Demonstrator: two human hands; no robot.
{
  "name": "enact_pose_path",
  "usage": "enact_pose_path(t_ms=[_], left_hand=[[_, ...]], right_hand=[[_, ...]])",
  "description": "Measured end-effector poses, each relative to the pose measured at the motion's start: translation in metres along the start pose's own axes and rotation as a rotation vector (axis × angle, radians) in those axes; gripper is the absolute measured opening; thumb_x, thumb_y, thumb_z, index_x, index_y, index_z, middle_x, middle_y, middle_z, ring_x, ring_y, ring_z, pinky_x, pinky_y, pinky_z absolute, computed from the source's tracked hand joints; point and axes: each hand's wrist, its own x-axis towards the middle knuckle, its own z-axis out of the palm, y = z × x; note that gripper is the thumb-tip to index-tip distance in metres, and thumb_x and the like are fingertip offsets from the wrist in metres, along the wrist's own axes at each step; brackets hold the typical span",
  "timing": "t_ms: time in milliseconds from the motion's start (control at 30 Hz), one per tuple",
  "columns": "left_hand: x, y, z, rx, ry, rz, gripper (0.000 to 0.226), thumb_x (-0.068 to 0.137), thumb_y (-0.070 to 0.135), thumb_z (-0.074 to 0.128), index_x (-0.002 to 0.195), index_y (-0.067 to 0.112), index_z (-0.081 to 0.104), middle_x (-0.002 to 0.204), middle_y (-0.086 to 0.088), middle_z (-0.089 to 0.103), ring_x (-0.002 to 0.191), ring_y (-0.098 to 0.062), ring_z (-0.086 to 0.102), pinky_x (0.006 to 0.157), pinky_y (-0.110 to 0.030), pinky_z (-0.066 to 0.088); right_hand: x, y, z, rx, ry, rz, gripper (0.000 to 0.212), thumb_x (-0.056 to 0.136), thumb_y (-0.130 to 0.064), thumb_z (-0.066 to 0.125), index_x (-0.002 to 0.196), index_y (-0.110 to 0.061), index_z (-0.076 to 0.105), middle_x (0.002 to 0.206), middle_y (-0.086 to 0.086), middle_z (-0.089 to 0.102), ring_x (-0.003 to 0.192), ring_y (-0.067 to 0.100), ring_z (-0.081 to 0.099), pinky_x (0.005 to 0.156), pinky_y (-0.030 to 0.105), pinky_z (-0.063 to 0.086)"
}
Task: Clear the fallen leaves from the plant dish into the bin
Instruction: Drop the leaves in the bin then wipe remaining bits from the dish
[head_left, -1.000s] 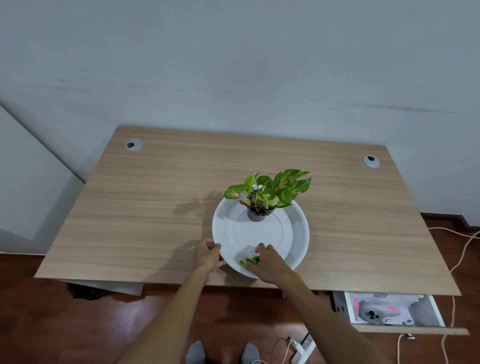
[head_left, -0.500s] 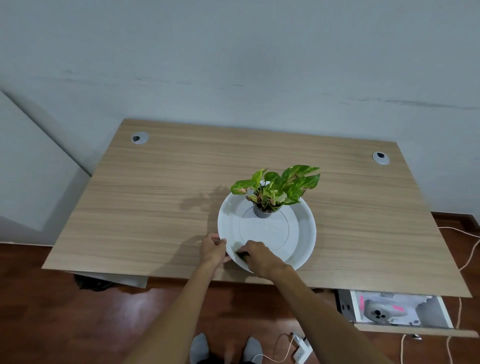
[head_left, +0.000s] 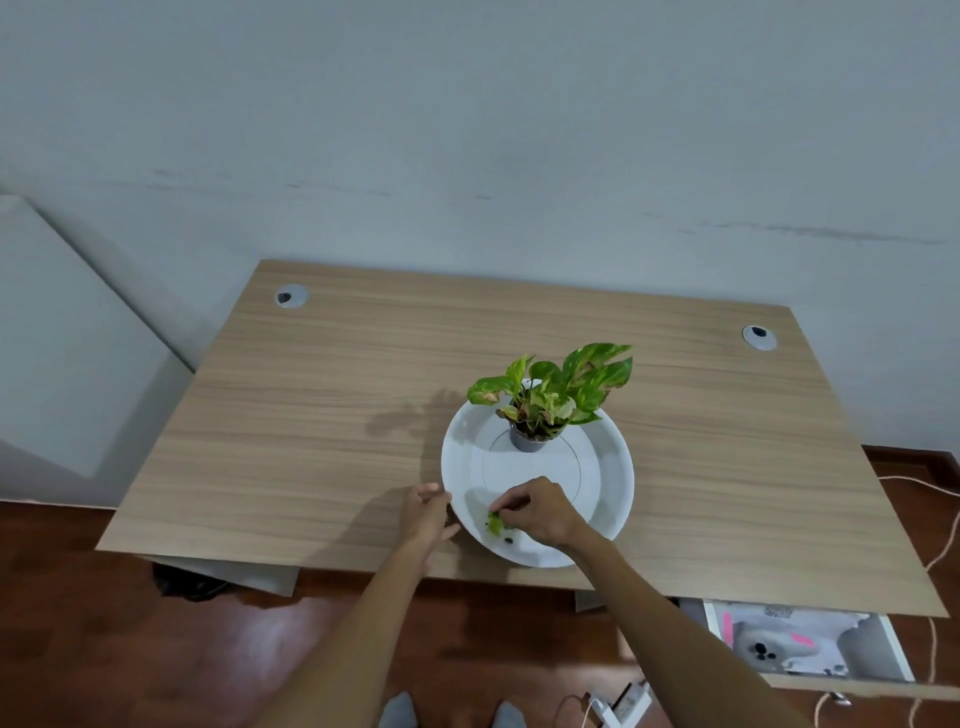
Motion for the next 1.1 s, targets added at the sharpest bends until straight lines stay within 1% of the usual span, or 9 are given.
enact_pose_path(t_ms=[133,233,367,467,600,767,900,967,1100], left_hand=[[-0.013,0.017,-0.007,-0.385,0.143,0.102,0.022,0.096,0.010,0.049,0.114,-0.002,0.054,0.103,-0.023,0.061,0.086,-0.026,0.063,0.084,-0.037,0.053],[-0.023,0.031,-0.004,-0.673,-0.006,0.021,0.032,0.099,0.018,0.042,0.121,-0.001,0.055,0.102,-0.016,0.064,0.090,-0.025,0.063,0.080,-0.032,0.051],[-0.032,0.050,0.017,-0.892,-0.232,-0.071,0.042,0.101,0.027,0.030,0.113,0.005,0.063,0.120,-0.016,0.063,0.107,-0.027,0.061,0.097,-0.037,0.045],[-0.040,0.059,0.033,-1.068,-0.362,-0.104,0.050,0.102,0.029,0.021,0.118,0.006,0.062,0.124,-0.018,0.062,0.117,-0.030,0.057,0.105,-0.040,0.040],[-0.042,0.062,0.041,-1.111,-0.438,-0.080,0.046,0.102,0.027,0.024,0.124,0.009,0.060,0.130,-0.015,0.061,0.125,-0.027,0.055,0.096,-0.041,0.050],[-0.039,0.061,0.034,-1.062,-0.452,-0.074,0.050,0.084,0.007,0.050,0.134,0.006,0.053,0.136,-0.016,0.057,0.124,-0.030,0.057,0.097,-0.046,0.049],[-0.041,0.060,0.028,-1.064,-0.430,-0.104,0.059,0.068,0.004,0.061,0.127,0.006,0.060,0.127,-0.018,0.063,0.120,-0.029,0.060,0.088,-0.043,0.056],[-0.037,0.058,0.028,-1.076,-0.428,-0.120,0.053,0.074,0.007,0.059,0.127,0.006,0.060,0.122,-0.019,0.065,0.113,-0.029,0.064,0.083,-0.041,0.059],[-0.032,0.052,0.029,-1.139,-0.433,-0.145,0.032,0.093,0.017,0.043,0.117,0.005,0.061,0.095,-0.016,0.073,0.087,-0.028,0.073,0.065,-0.035,0.061]], right_hand=[[0.000,-0.027,-0.020,0.050,0.033,-0.043,0.016,0.083,-0.008,0.068,0.089,-0.016,0.080,0.081,0.000,0.077,0.075,0.008,0.071,0.072,0.024,0.059],[0.002,-0.058,-0.027,0.085,0.039,-0.121,0.015,0.085,-0.006,0.068,0.091,-0.012,0.080,0.077,0.002,0.075,0.065,0.007,0.065,0.066,0.027,0.053],[0.006,-0.098,-0.027,0.035,0.036,-0.229,0.019,0.084,-0.003,0.066,0.094,-0.011,0.080,0.061,-0.017,0.068,0.056,-0.002,0.056,0.060,0.020,0.048],[0.006,-0.115,-0.023,-0.118,0.003,-0.281,0.023,0.083,-0.008,0.065,0.097,-0.018,0.080,0.083,-0.011,0.072,0.072,-0.004,0.059,0.067,0.010,0.045],[0.007,-0.119,-0.018,-0.274,-0.001,-0.283,0.028,0.084,-0.011,0.061,0.105,-0.021,0.077,0.106,0.006,0.072,0.099,0.015,0.061,0.085,0.020,0.048],[0.005,-0.124,-0.017,-0.492,-0.016,-0.325,0.031,0.089,-0.015,0.051,0.118,-0.015,0.063,0.104,0.011,0.054,0.098,0.028,0.052,0.081,0.042,0.051],[-0.004,-0.129,-0.020,-0.464,-0.056,-0.349,0.033,0.093,-0.009,0.040,0.117,-0.015,0.061,0.103,0.010,0.054,0.098,0.030,0.051,0.077,0.039,0.047],[-0.004,-0.128,-0.022,-0.399,-0.062,-0.356,0.042,0.087,-0.008,0.036,0.119,-0.018,0.061,0.110,0.010,0.063,0.105,0.027,0.058,0.087,0.041,0.051],[-0.005,-0.124,-0.030,-0.226,-0.081,-0.373,0.059,0.076,0.004,0.034,0.118,-0.021,0.067,0.108,0.000,0.073,0.105,0.001,0.064,0.095,0.024,0.051]])
